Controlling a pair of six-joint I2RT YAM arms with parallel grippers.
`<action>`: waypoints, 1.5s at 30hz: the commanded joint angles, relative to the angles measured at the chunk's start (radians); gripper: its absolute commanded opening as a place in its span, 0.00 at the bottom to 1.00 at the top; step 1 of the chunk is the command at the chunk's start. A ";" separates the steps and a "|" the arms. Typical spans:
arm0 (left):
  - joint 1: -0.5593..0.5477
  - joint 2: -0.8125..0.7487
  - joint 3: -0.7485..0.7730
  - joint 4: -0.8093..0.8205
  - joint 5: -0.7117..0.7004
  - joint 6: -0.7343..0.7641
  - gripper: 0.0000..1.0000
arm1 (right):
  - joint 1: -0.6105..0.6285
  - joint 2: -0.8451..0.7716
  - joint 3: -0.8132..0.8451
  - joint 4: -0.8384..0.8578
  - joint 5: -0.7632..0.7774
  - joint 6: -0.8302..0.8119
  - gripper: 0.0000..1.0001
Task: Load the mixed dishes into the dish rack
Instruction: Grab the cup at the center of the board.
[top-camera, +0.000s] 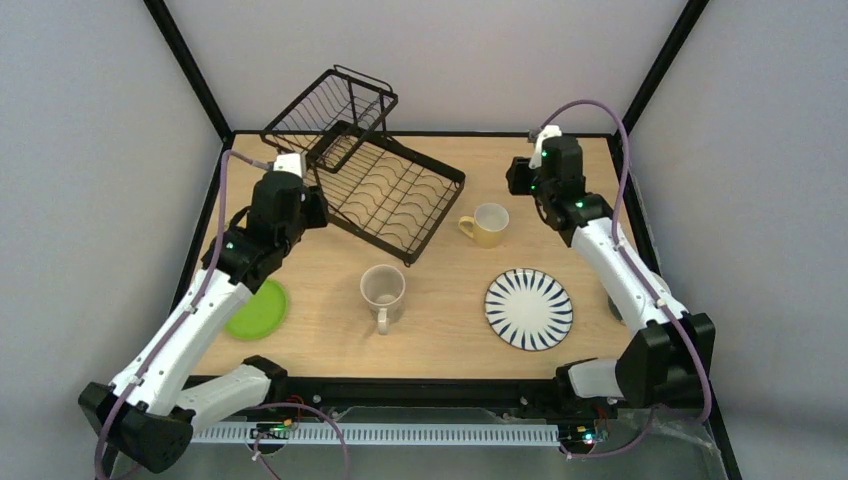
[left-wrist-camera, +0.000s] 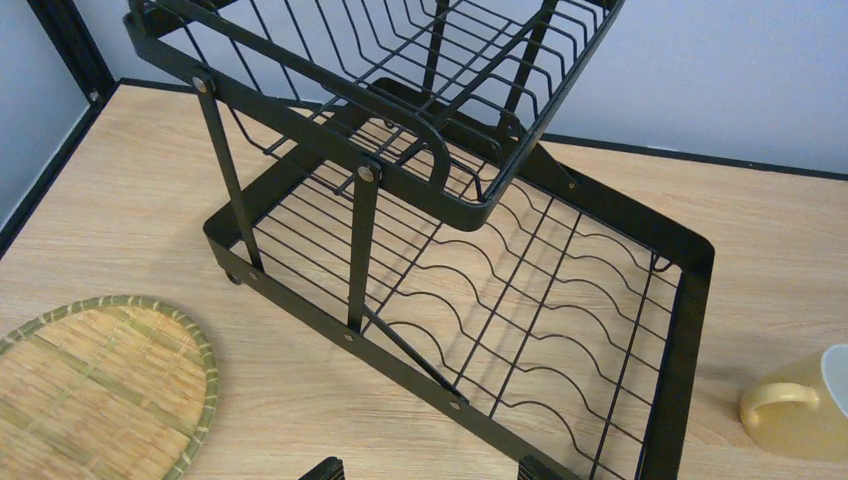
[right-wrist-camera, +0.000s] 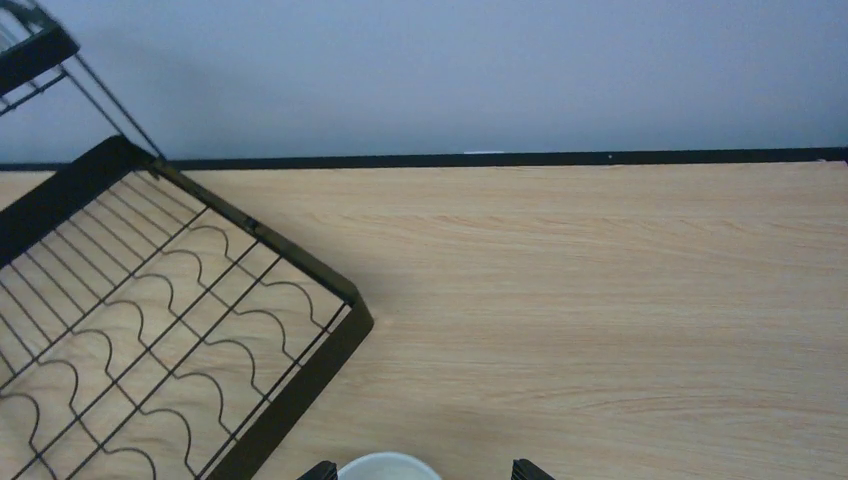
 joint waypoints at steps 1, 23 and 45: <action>-0.019 -0.057 -0.010 -0.066 -0.016 -0.029 0.99 | 0.070 -0.039 -0.008 -0.077 0.123 -0.069 1.00; -0.049 -0.087 -0.093 -0.078 -0.023 -0.058 0.99 | 0.084 0.221 0.106 -0.161 0.207 0.001 0.86; -0.050 -0.108 -0.127 -0.121 -0.018 -0.093 0.99 | 0.084 0.323 0.105 -0.242 0.176 0.078 0.68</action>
